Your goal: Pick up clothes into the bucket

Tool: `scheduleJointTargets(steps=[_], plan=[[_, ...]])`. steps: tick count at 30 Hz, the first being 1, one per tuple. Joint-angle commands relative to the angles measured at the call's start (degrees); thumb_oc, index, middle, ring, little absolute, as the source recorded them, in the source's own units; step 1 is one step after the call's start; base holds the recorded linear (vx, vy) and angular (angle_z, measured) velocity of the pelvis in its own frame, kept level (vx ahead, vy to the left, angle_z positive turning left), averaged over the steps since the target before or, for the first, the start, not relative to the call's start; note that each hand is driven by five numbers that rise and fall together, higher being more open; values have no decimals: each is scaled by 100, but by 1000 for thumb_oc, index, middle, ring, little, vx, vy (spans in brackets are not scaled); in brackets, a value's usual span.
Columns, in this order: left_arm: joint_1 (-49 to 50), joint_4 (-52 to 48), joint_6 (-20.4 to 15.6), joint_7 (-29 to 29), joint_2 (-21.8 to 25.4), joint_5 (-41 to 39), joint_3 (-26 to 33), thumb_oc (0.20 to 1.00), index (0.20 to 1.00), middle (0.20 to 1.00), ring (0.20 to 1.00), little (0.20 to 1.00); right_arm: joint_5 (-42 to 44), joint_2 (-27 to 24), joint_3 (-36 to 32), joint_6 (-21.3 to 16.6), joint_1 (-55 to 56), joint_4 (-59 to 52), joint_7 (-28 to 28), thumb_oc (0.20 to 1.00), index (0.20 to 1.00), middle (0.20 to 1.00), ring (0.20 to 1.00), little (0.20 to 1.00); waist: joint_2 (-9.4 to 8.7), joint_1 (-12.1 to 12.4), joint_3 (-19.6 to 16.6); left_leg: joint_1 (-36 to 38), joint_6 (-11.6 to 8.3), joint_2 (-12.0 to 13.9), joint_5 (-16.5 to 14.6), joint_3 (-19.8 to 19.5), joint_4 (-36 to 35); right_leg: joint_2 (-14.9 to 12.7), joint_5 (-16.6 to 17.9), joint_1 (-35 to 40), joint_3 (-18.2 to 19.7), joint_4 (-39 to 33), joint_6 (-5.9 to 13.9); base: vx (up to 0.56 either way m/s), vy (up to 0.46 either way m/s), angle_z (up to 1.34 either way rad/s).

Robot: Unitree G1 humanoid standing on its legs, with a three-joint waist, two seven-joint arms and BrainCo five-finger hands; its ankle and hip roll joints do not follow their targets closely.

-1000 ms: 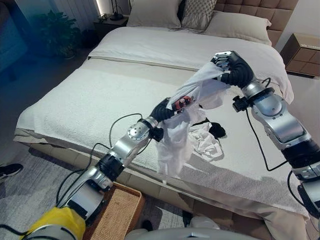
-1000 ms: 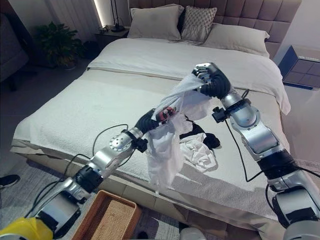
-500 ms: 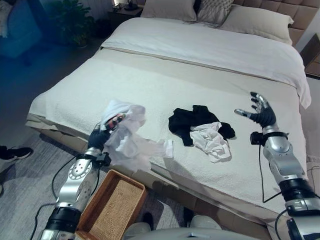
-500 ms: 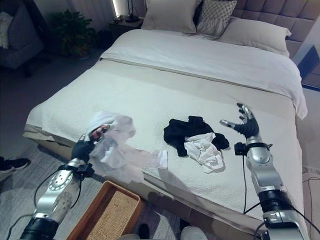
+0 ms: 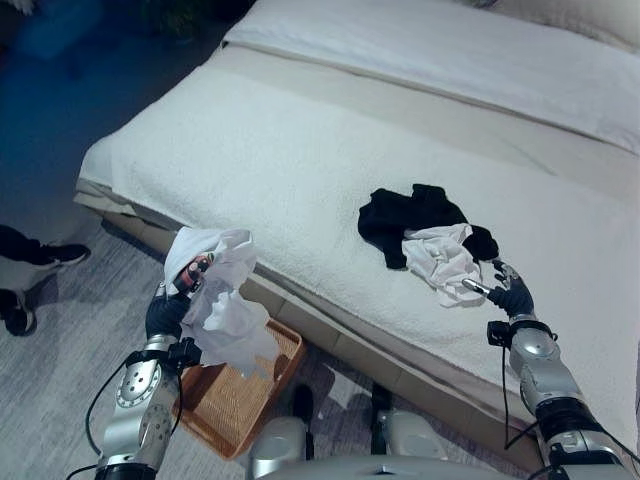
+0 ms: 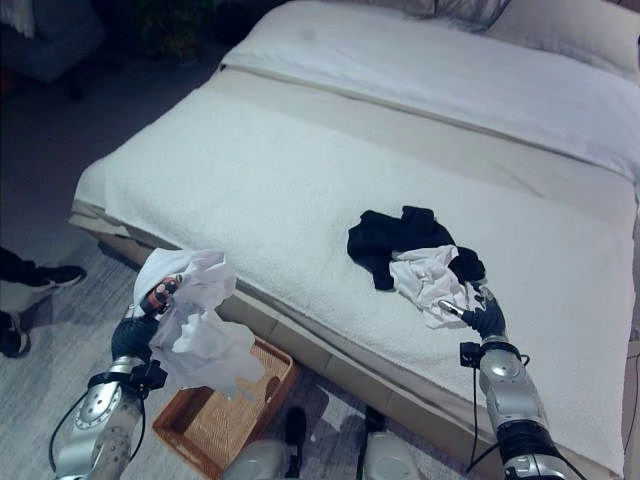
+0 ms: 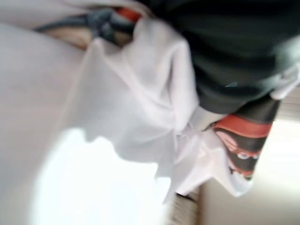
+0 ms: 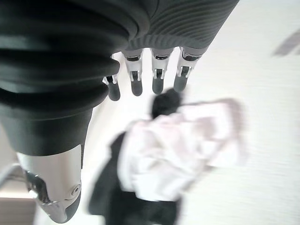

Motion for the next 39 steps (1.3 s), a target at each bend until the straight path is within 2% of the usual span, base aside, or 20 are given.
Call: scheduleJointTargets(steps=[1, 9, 11, 14, 15, 17, 22, 23, 28, 29, 30, 31, 39], plan=[[-78, 337, -449, 362, 390, 912, 114, 200, 200, 200, 200, 200, -167, -104, -106, -371, -167, -115, -309, 1000, 1000, 1000, 1000, 1000, -297, 89, -56, -770, 26, -193, -497, -221, 1050, -519, -600, -127, -210, 977, 272, -75, 23, 9], [-663, 1640, -342, 1016, 521, 1905, -137, 200, 200, 200, 200, 200, -38, -144, -72, -488, -322, -186, -572, 1000, 1000, 1000, 1000, 1000, -337, 96, 403, -1377, 43, -201, -518, -353, 1541, -664, -704, -707, -271, 1540, 235, -81, 26, 15], [-1067, 2253, -180, 1547, 644, 2626, -271, 200, 200, 200, 200, 200, -2, -203, -5, -583, -513, -311, -760, 1000, 1000, 1000, 1000, 1000, -381, 86, 683, -1705, 41, -185, -585, -357, 1871, -692, -791, -1033, -234, 1848, 211, -132, 24, 7], [-1306, 2451, -84, 1862, 815, 3065, -403, 200, 200, 200, 200, 200, 56, -264, 25, -671, -670, -455, -915, 1000, 1000, 1000, 1000, 1000, -414, 77, 847, -2006, 44, -180, -616, -354, 2128, -695, -841, -1355, -196, 2095, 191, -122, 11, 5], [-1462, 2637, 55, 2138, 942, 3410, -503, 200, 200, 200, 200, 200, 111, -316, 11, -781, -797, -733, -1075, 1000, 1000, 1000, 1000, 1000, -439, 60, 1046, -2320, 55, -185, -643, -332, 2404, -698, -894, -1671, -164, 2370, 168, -150, 27, 1], [-1649, 2968, 143, 2338, 934, 3410, -531, 200, 200, 200, 200, 200, 146, -368, -29, -869, -933, -1011, -1244, 1000, 1000, 1000, 1000, 1000, -473, 42, 1241, -2699, 69, -197, -667, -321, 2668, -721, -936, -2062, -139, 2648, 143, -169, 31, -3], [-1902, 3269, 205, 2730, 928, 3330, -577, 200, 200, 200, 200, 200, -33, -628, -54, -1058, -1294, -1576, -1706, 1000, 1000, 1000, 1000, 1000, -511, -40, 1251, -3868, 101, -203, -733, -278, 3261, -719, -954, -3229, 8, 3119, 116, -76, 32, -7], [-1909, 3303, 190, 2756, 908, 3294, -603, 200, 200, 200, 200, 200, -30, -693, -43, -1080, -1377, -1582, -1783, 1000, 1000, 1000, 1000, 1000, -510, -42, 1251, -3919, 87, -192, -934, -303, 3380, -687, -1130, -3306, 64, 3251, 162, 28, 28, -14], [-2066, 3592, 276, 2930, 931, 3173, -593, 200, 200, 200, 200, 200, -33, -946, -51, -1120, -1702, -1691, -2037, 1000, 1000, 1000, 1000, 1000, -523, -80, 1251, -4518, 97, -201, -1006, -263, 3737, -698, -1183, -3908, 163, 3546, 153, -10, 25, -8], [-2094, 3628, 320, 3030, 941, 3118, -558, 300, 300, 300, 300, 300, -44, -1020, -26, -1107, -1826, -1660, -2131, 1000, 1000, 1000, 1000, 1000, -518, -84, 1251, -4682, 101, -191, -1028, -266, 3806, -701, -1199, -4091, 183, 3636, 154, -10, 25, -9], [-2114, 3692, 352, 3106, 947, 3130, -541, 489, 489, 489, 489, 489, -51, -1042, 0, -1097, -1876, -1625, -2156, 1000, 1000, 1000, 1000, 1000, -520, -88, 1251, -4718, 101, -188, -1034, -254, 3825, -692, -1200, -4136, 194, 3651, 152, -9, 25, -9], [-2121, 3697, 351, 3109, 945, 3130, -539, 1000, 1000, 1000, 1000, 1000, -50, -1044, 5, -1100, -1888, -1617, -2158, 1000, 1000, 1000, 1000, 1000, -521, -89, 1251, -4726, 101, -187, -1036, -251, 3831, -691, -1202, -4146, 197, 3656, 152, 0, 0, 0], [-2175, 3912, 599, 3613, 869, 3175, -347, 1000, 1000, 1000, 1000, 1000, -360, -1102, 2, -1008, -2131, -1573, -2621, 1000, 1000, 1000, 1000, 1000, -513, -92, 1251, -4659, 116, -189, -1046, -247, 3658, -694, -1186, -4145, 204, 3489, 156, 3, 1, 0]])
